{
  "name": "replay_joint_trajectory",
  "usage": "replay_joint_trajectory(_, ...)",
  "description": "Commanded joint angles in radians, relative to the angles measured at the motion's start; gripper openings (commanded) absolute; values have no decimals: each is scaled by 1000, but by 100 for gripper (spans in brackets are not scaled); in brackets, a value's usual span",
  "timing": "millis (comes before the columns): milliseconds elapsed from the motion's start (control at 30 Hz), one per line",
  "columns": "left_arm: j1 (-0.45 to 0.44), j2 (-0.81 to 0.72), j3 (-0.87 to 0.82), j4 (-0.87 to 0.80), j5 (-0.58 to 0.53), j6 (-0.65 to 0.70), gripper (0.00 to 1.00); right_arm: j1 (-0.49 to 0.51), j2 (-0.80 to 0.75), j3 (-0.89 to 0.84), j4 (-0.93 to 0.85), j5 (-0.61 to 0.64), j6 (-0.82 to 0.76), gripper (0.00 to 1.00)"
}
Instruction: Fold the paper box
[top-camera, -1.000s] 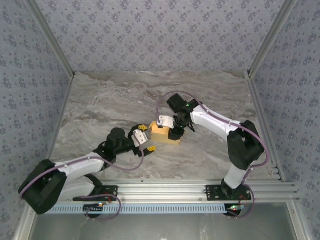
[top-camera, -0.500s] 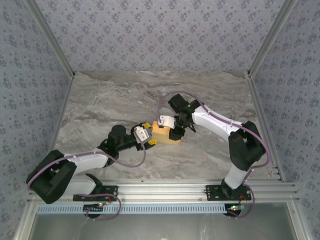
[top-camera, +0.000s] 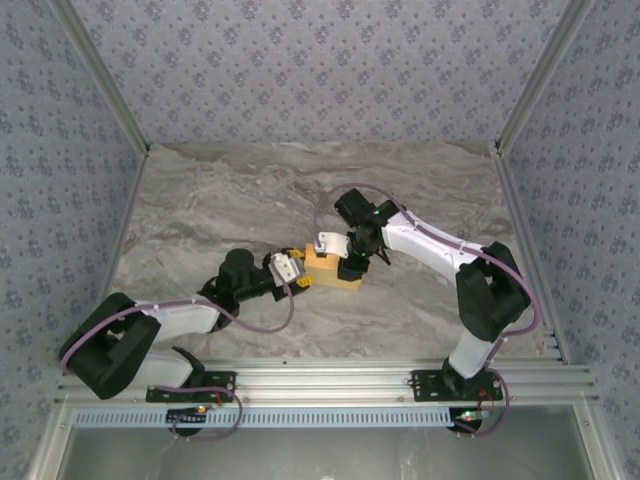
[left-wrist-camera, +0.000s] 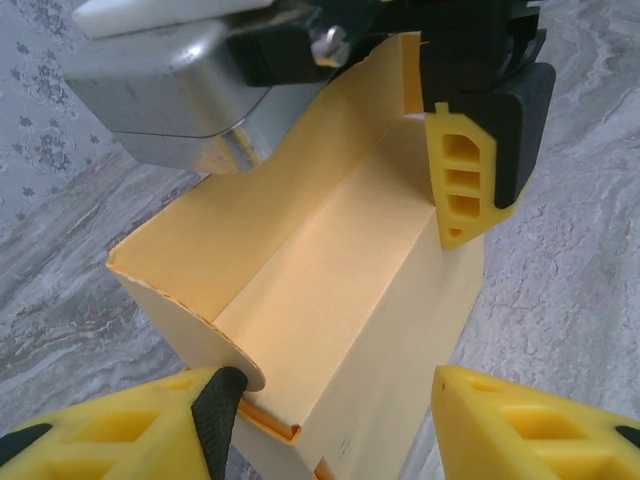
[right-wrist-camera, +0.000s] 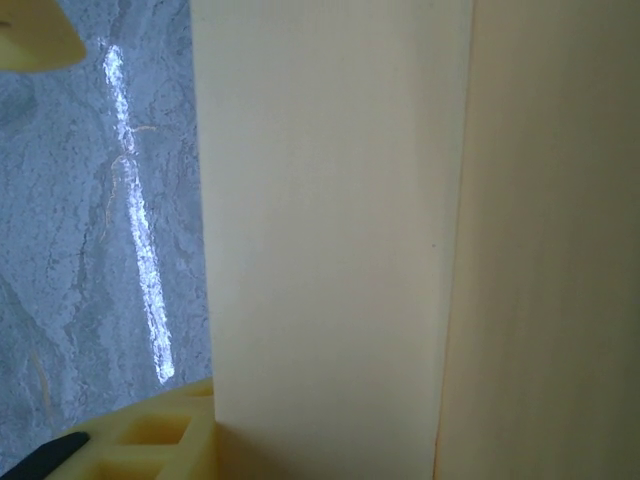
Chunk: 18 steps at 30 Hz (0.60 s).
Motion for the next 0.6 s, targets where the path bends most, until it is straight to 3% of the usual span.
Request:
replay_joint_trajectory(0,21,30,18,6,55,-10,56,22,56,-9,-34,114,-56,42)
replay_joint_trajectory(367,63,15,-20,51,87,-46,60,28,81,-6,-42,125,-78,43)
replay_joint_trajectory(567,56,32,-11,43,156,-28,54,22,89,-2,-40,93,-80,43)
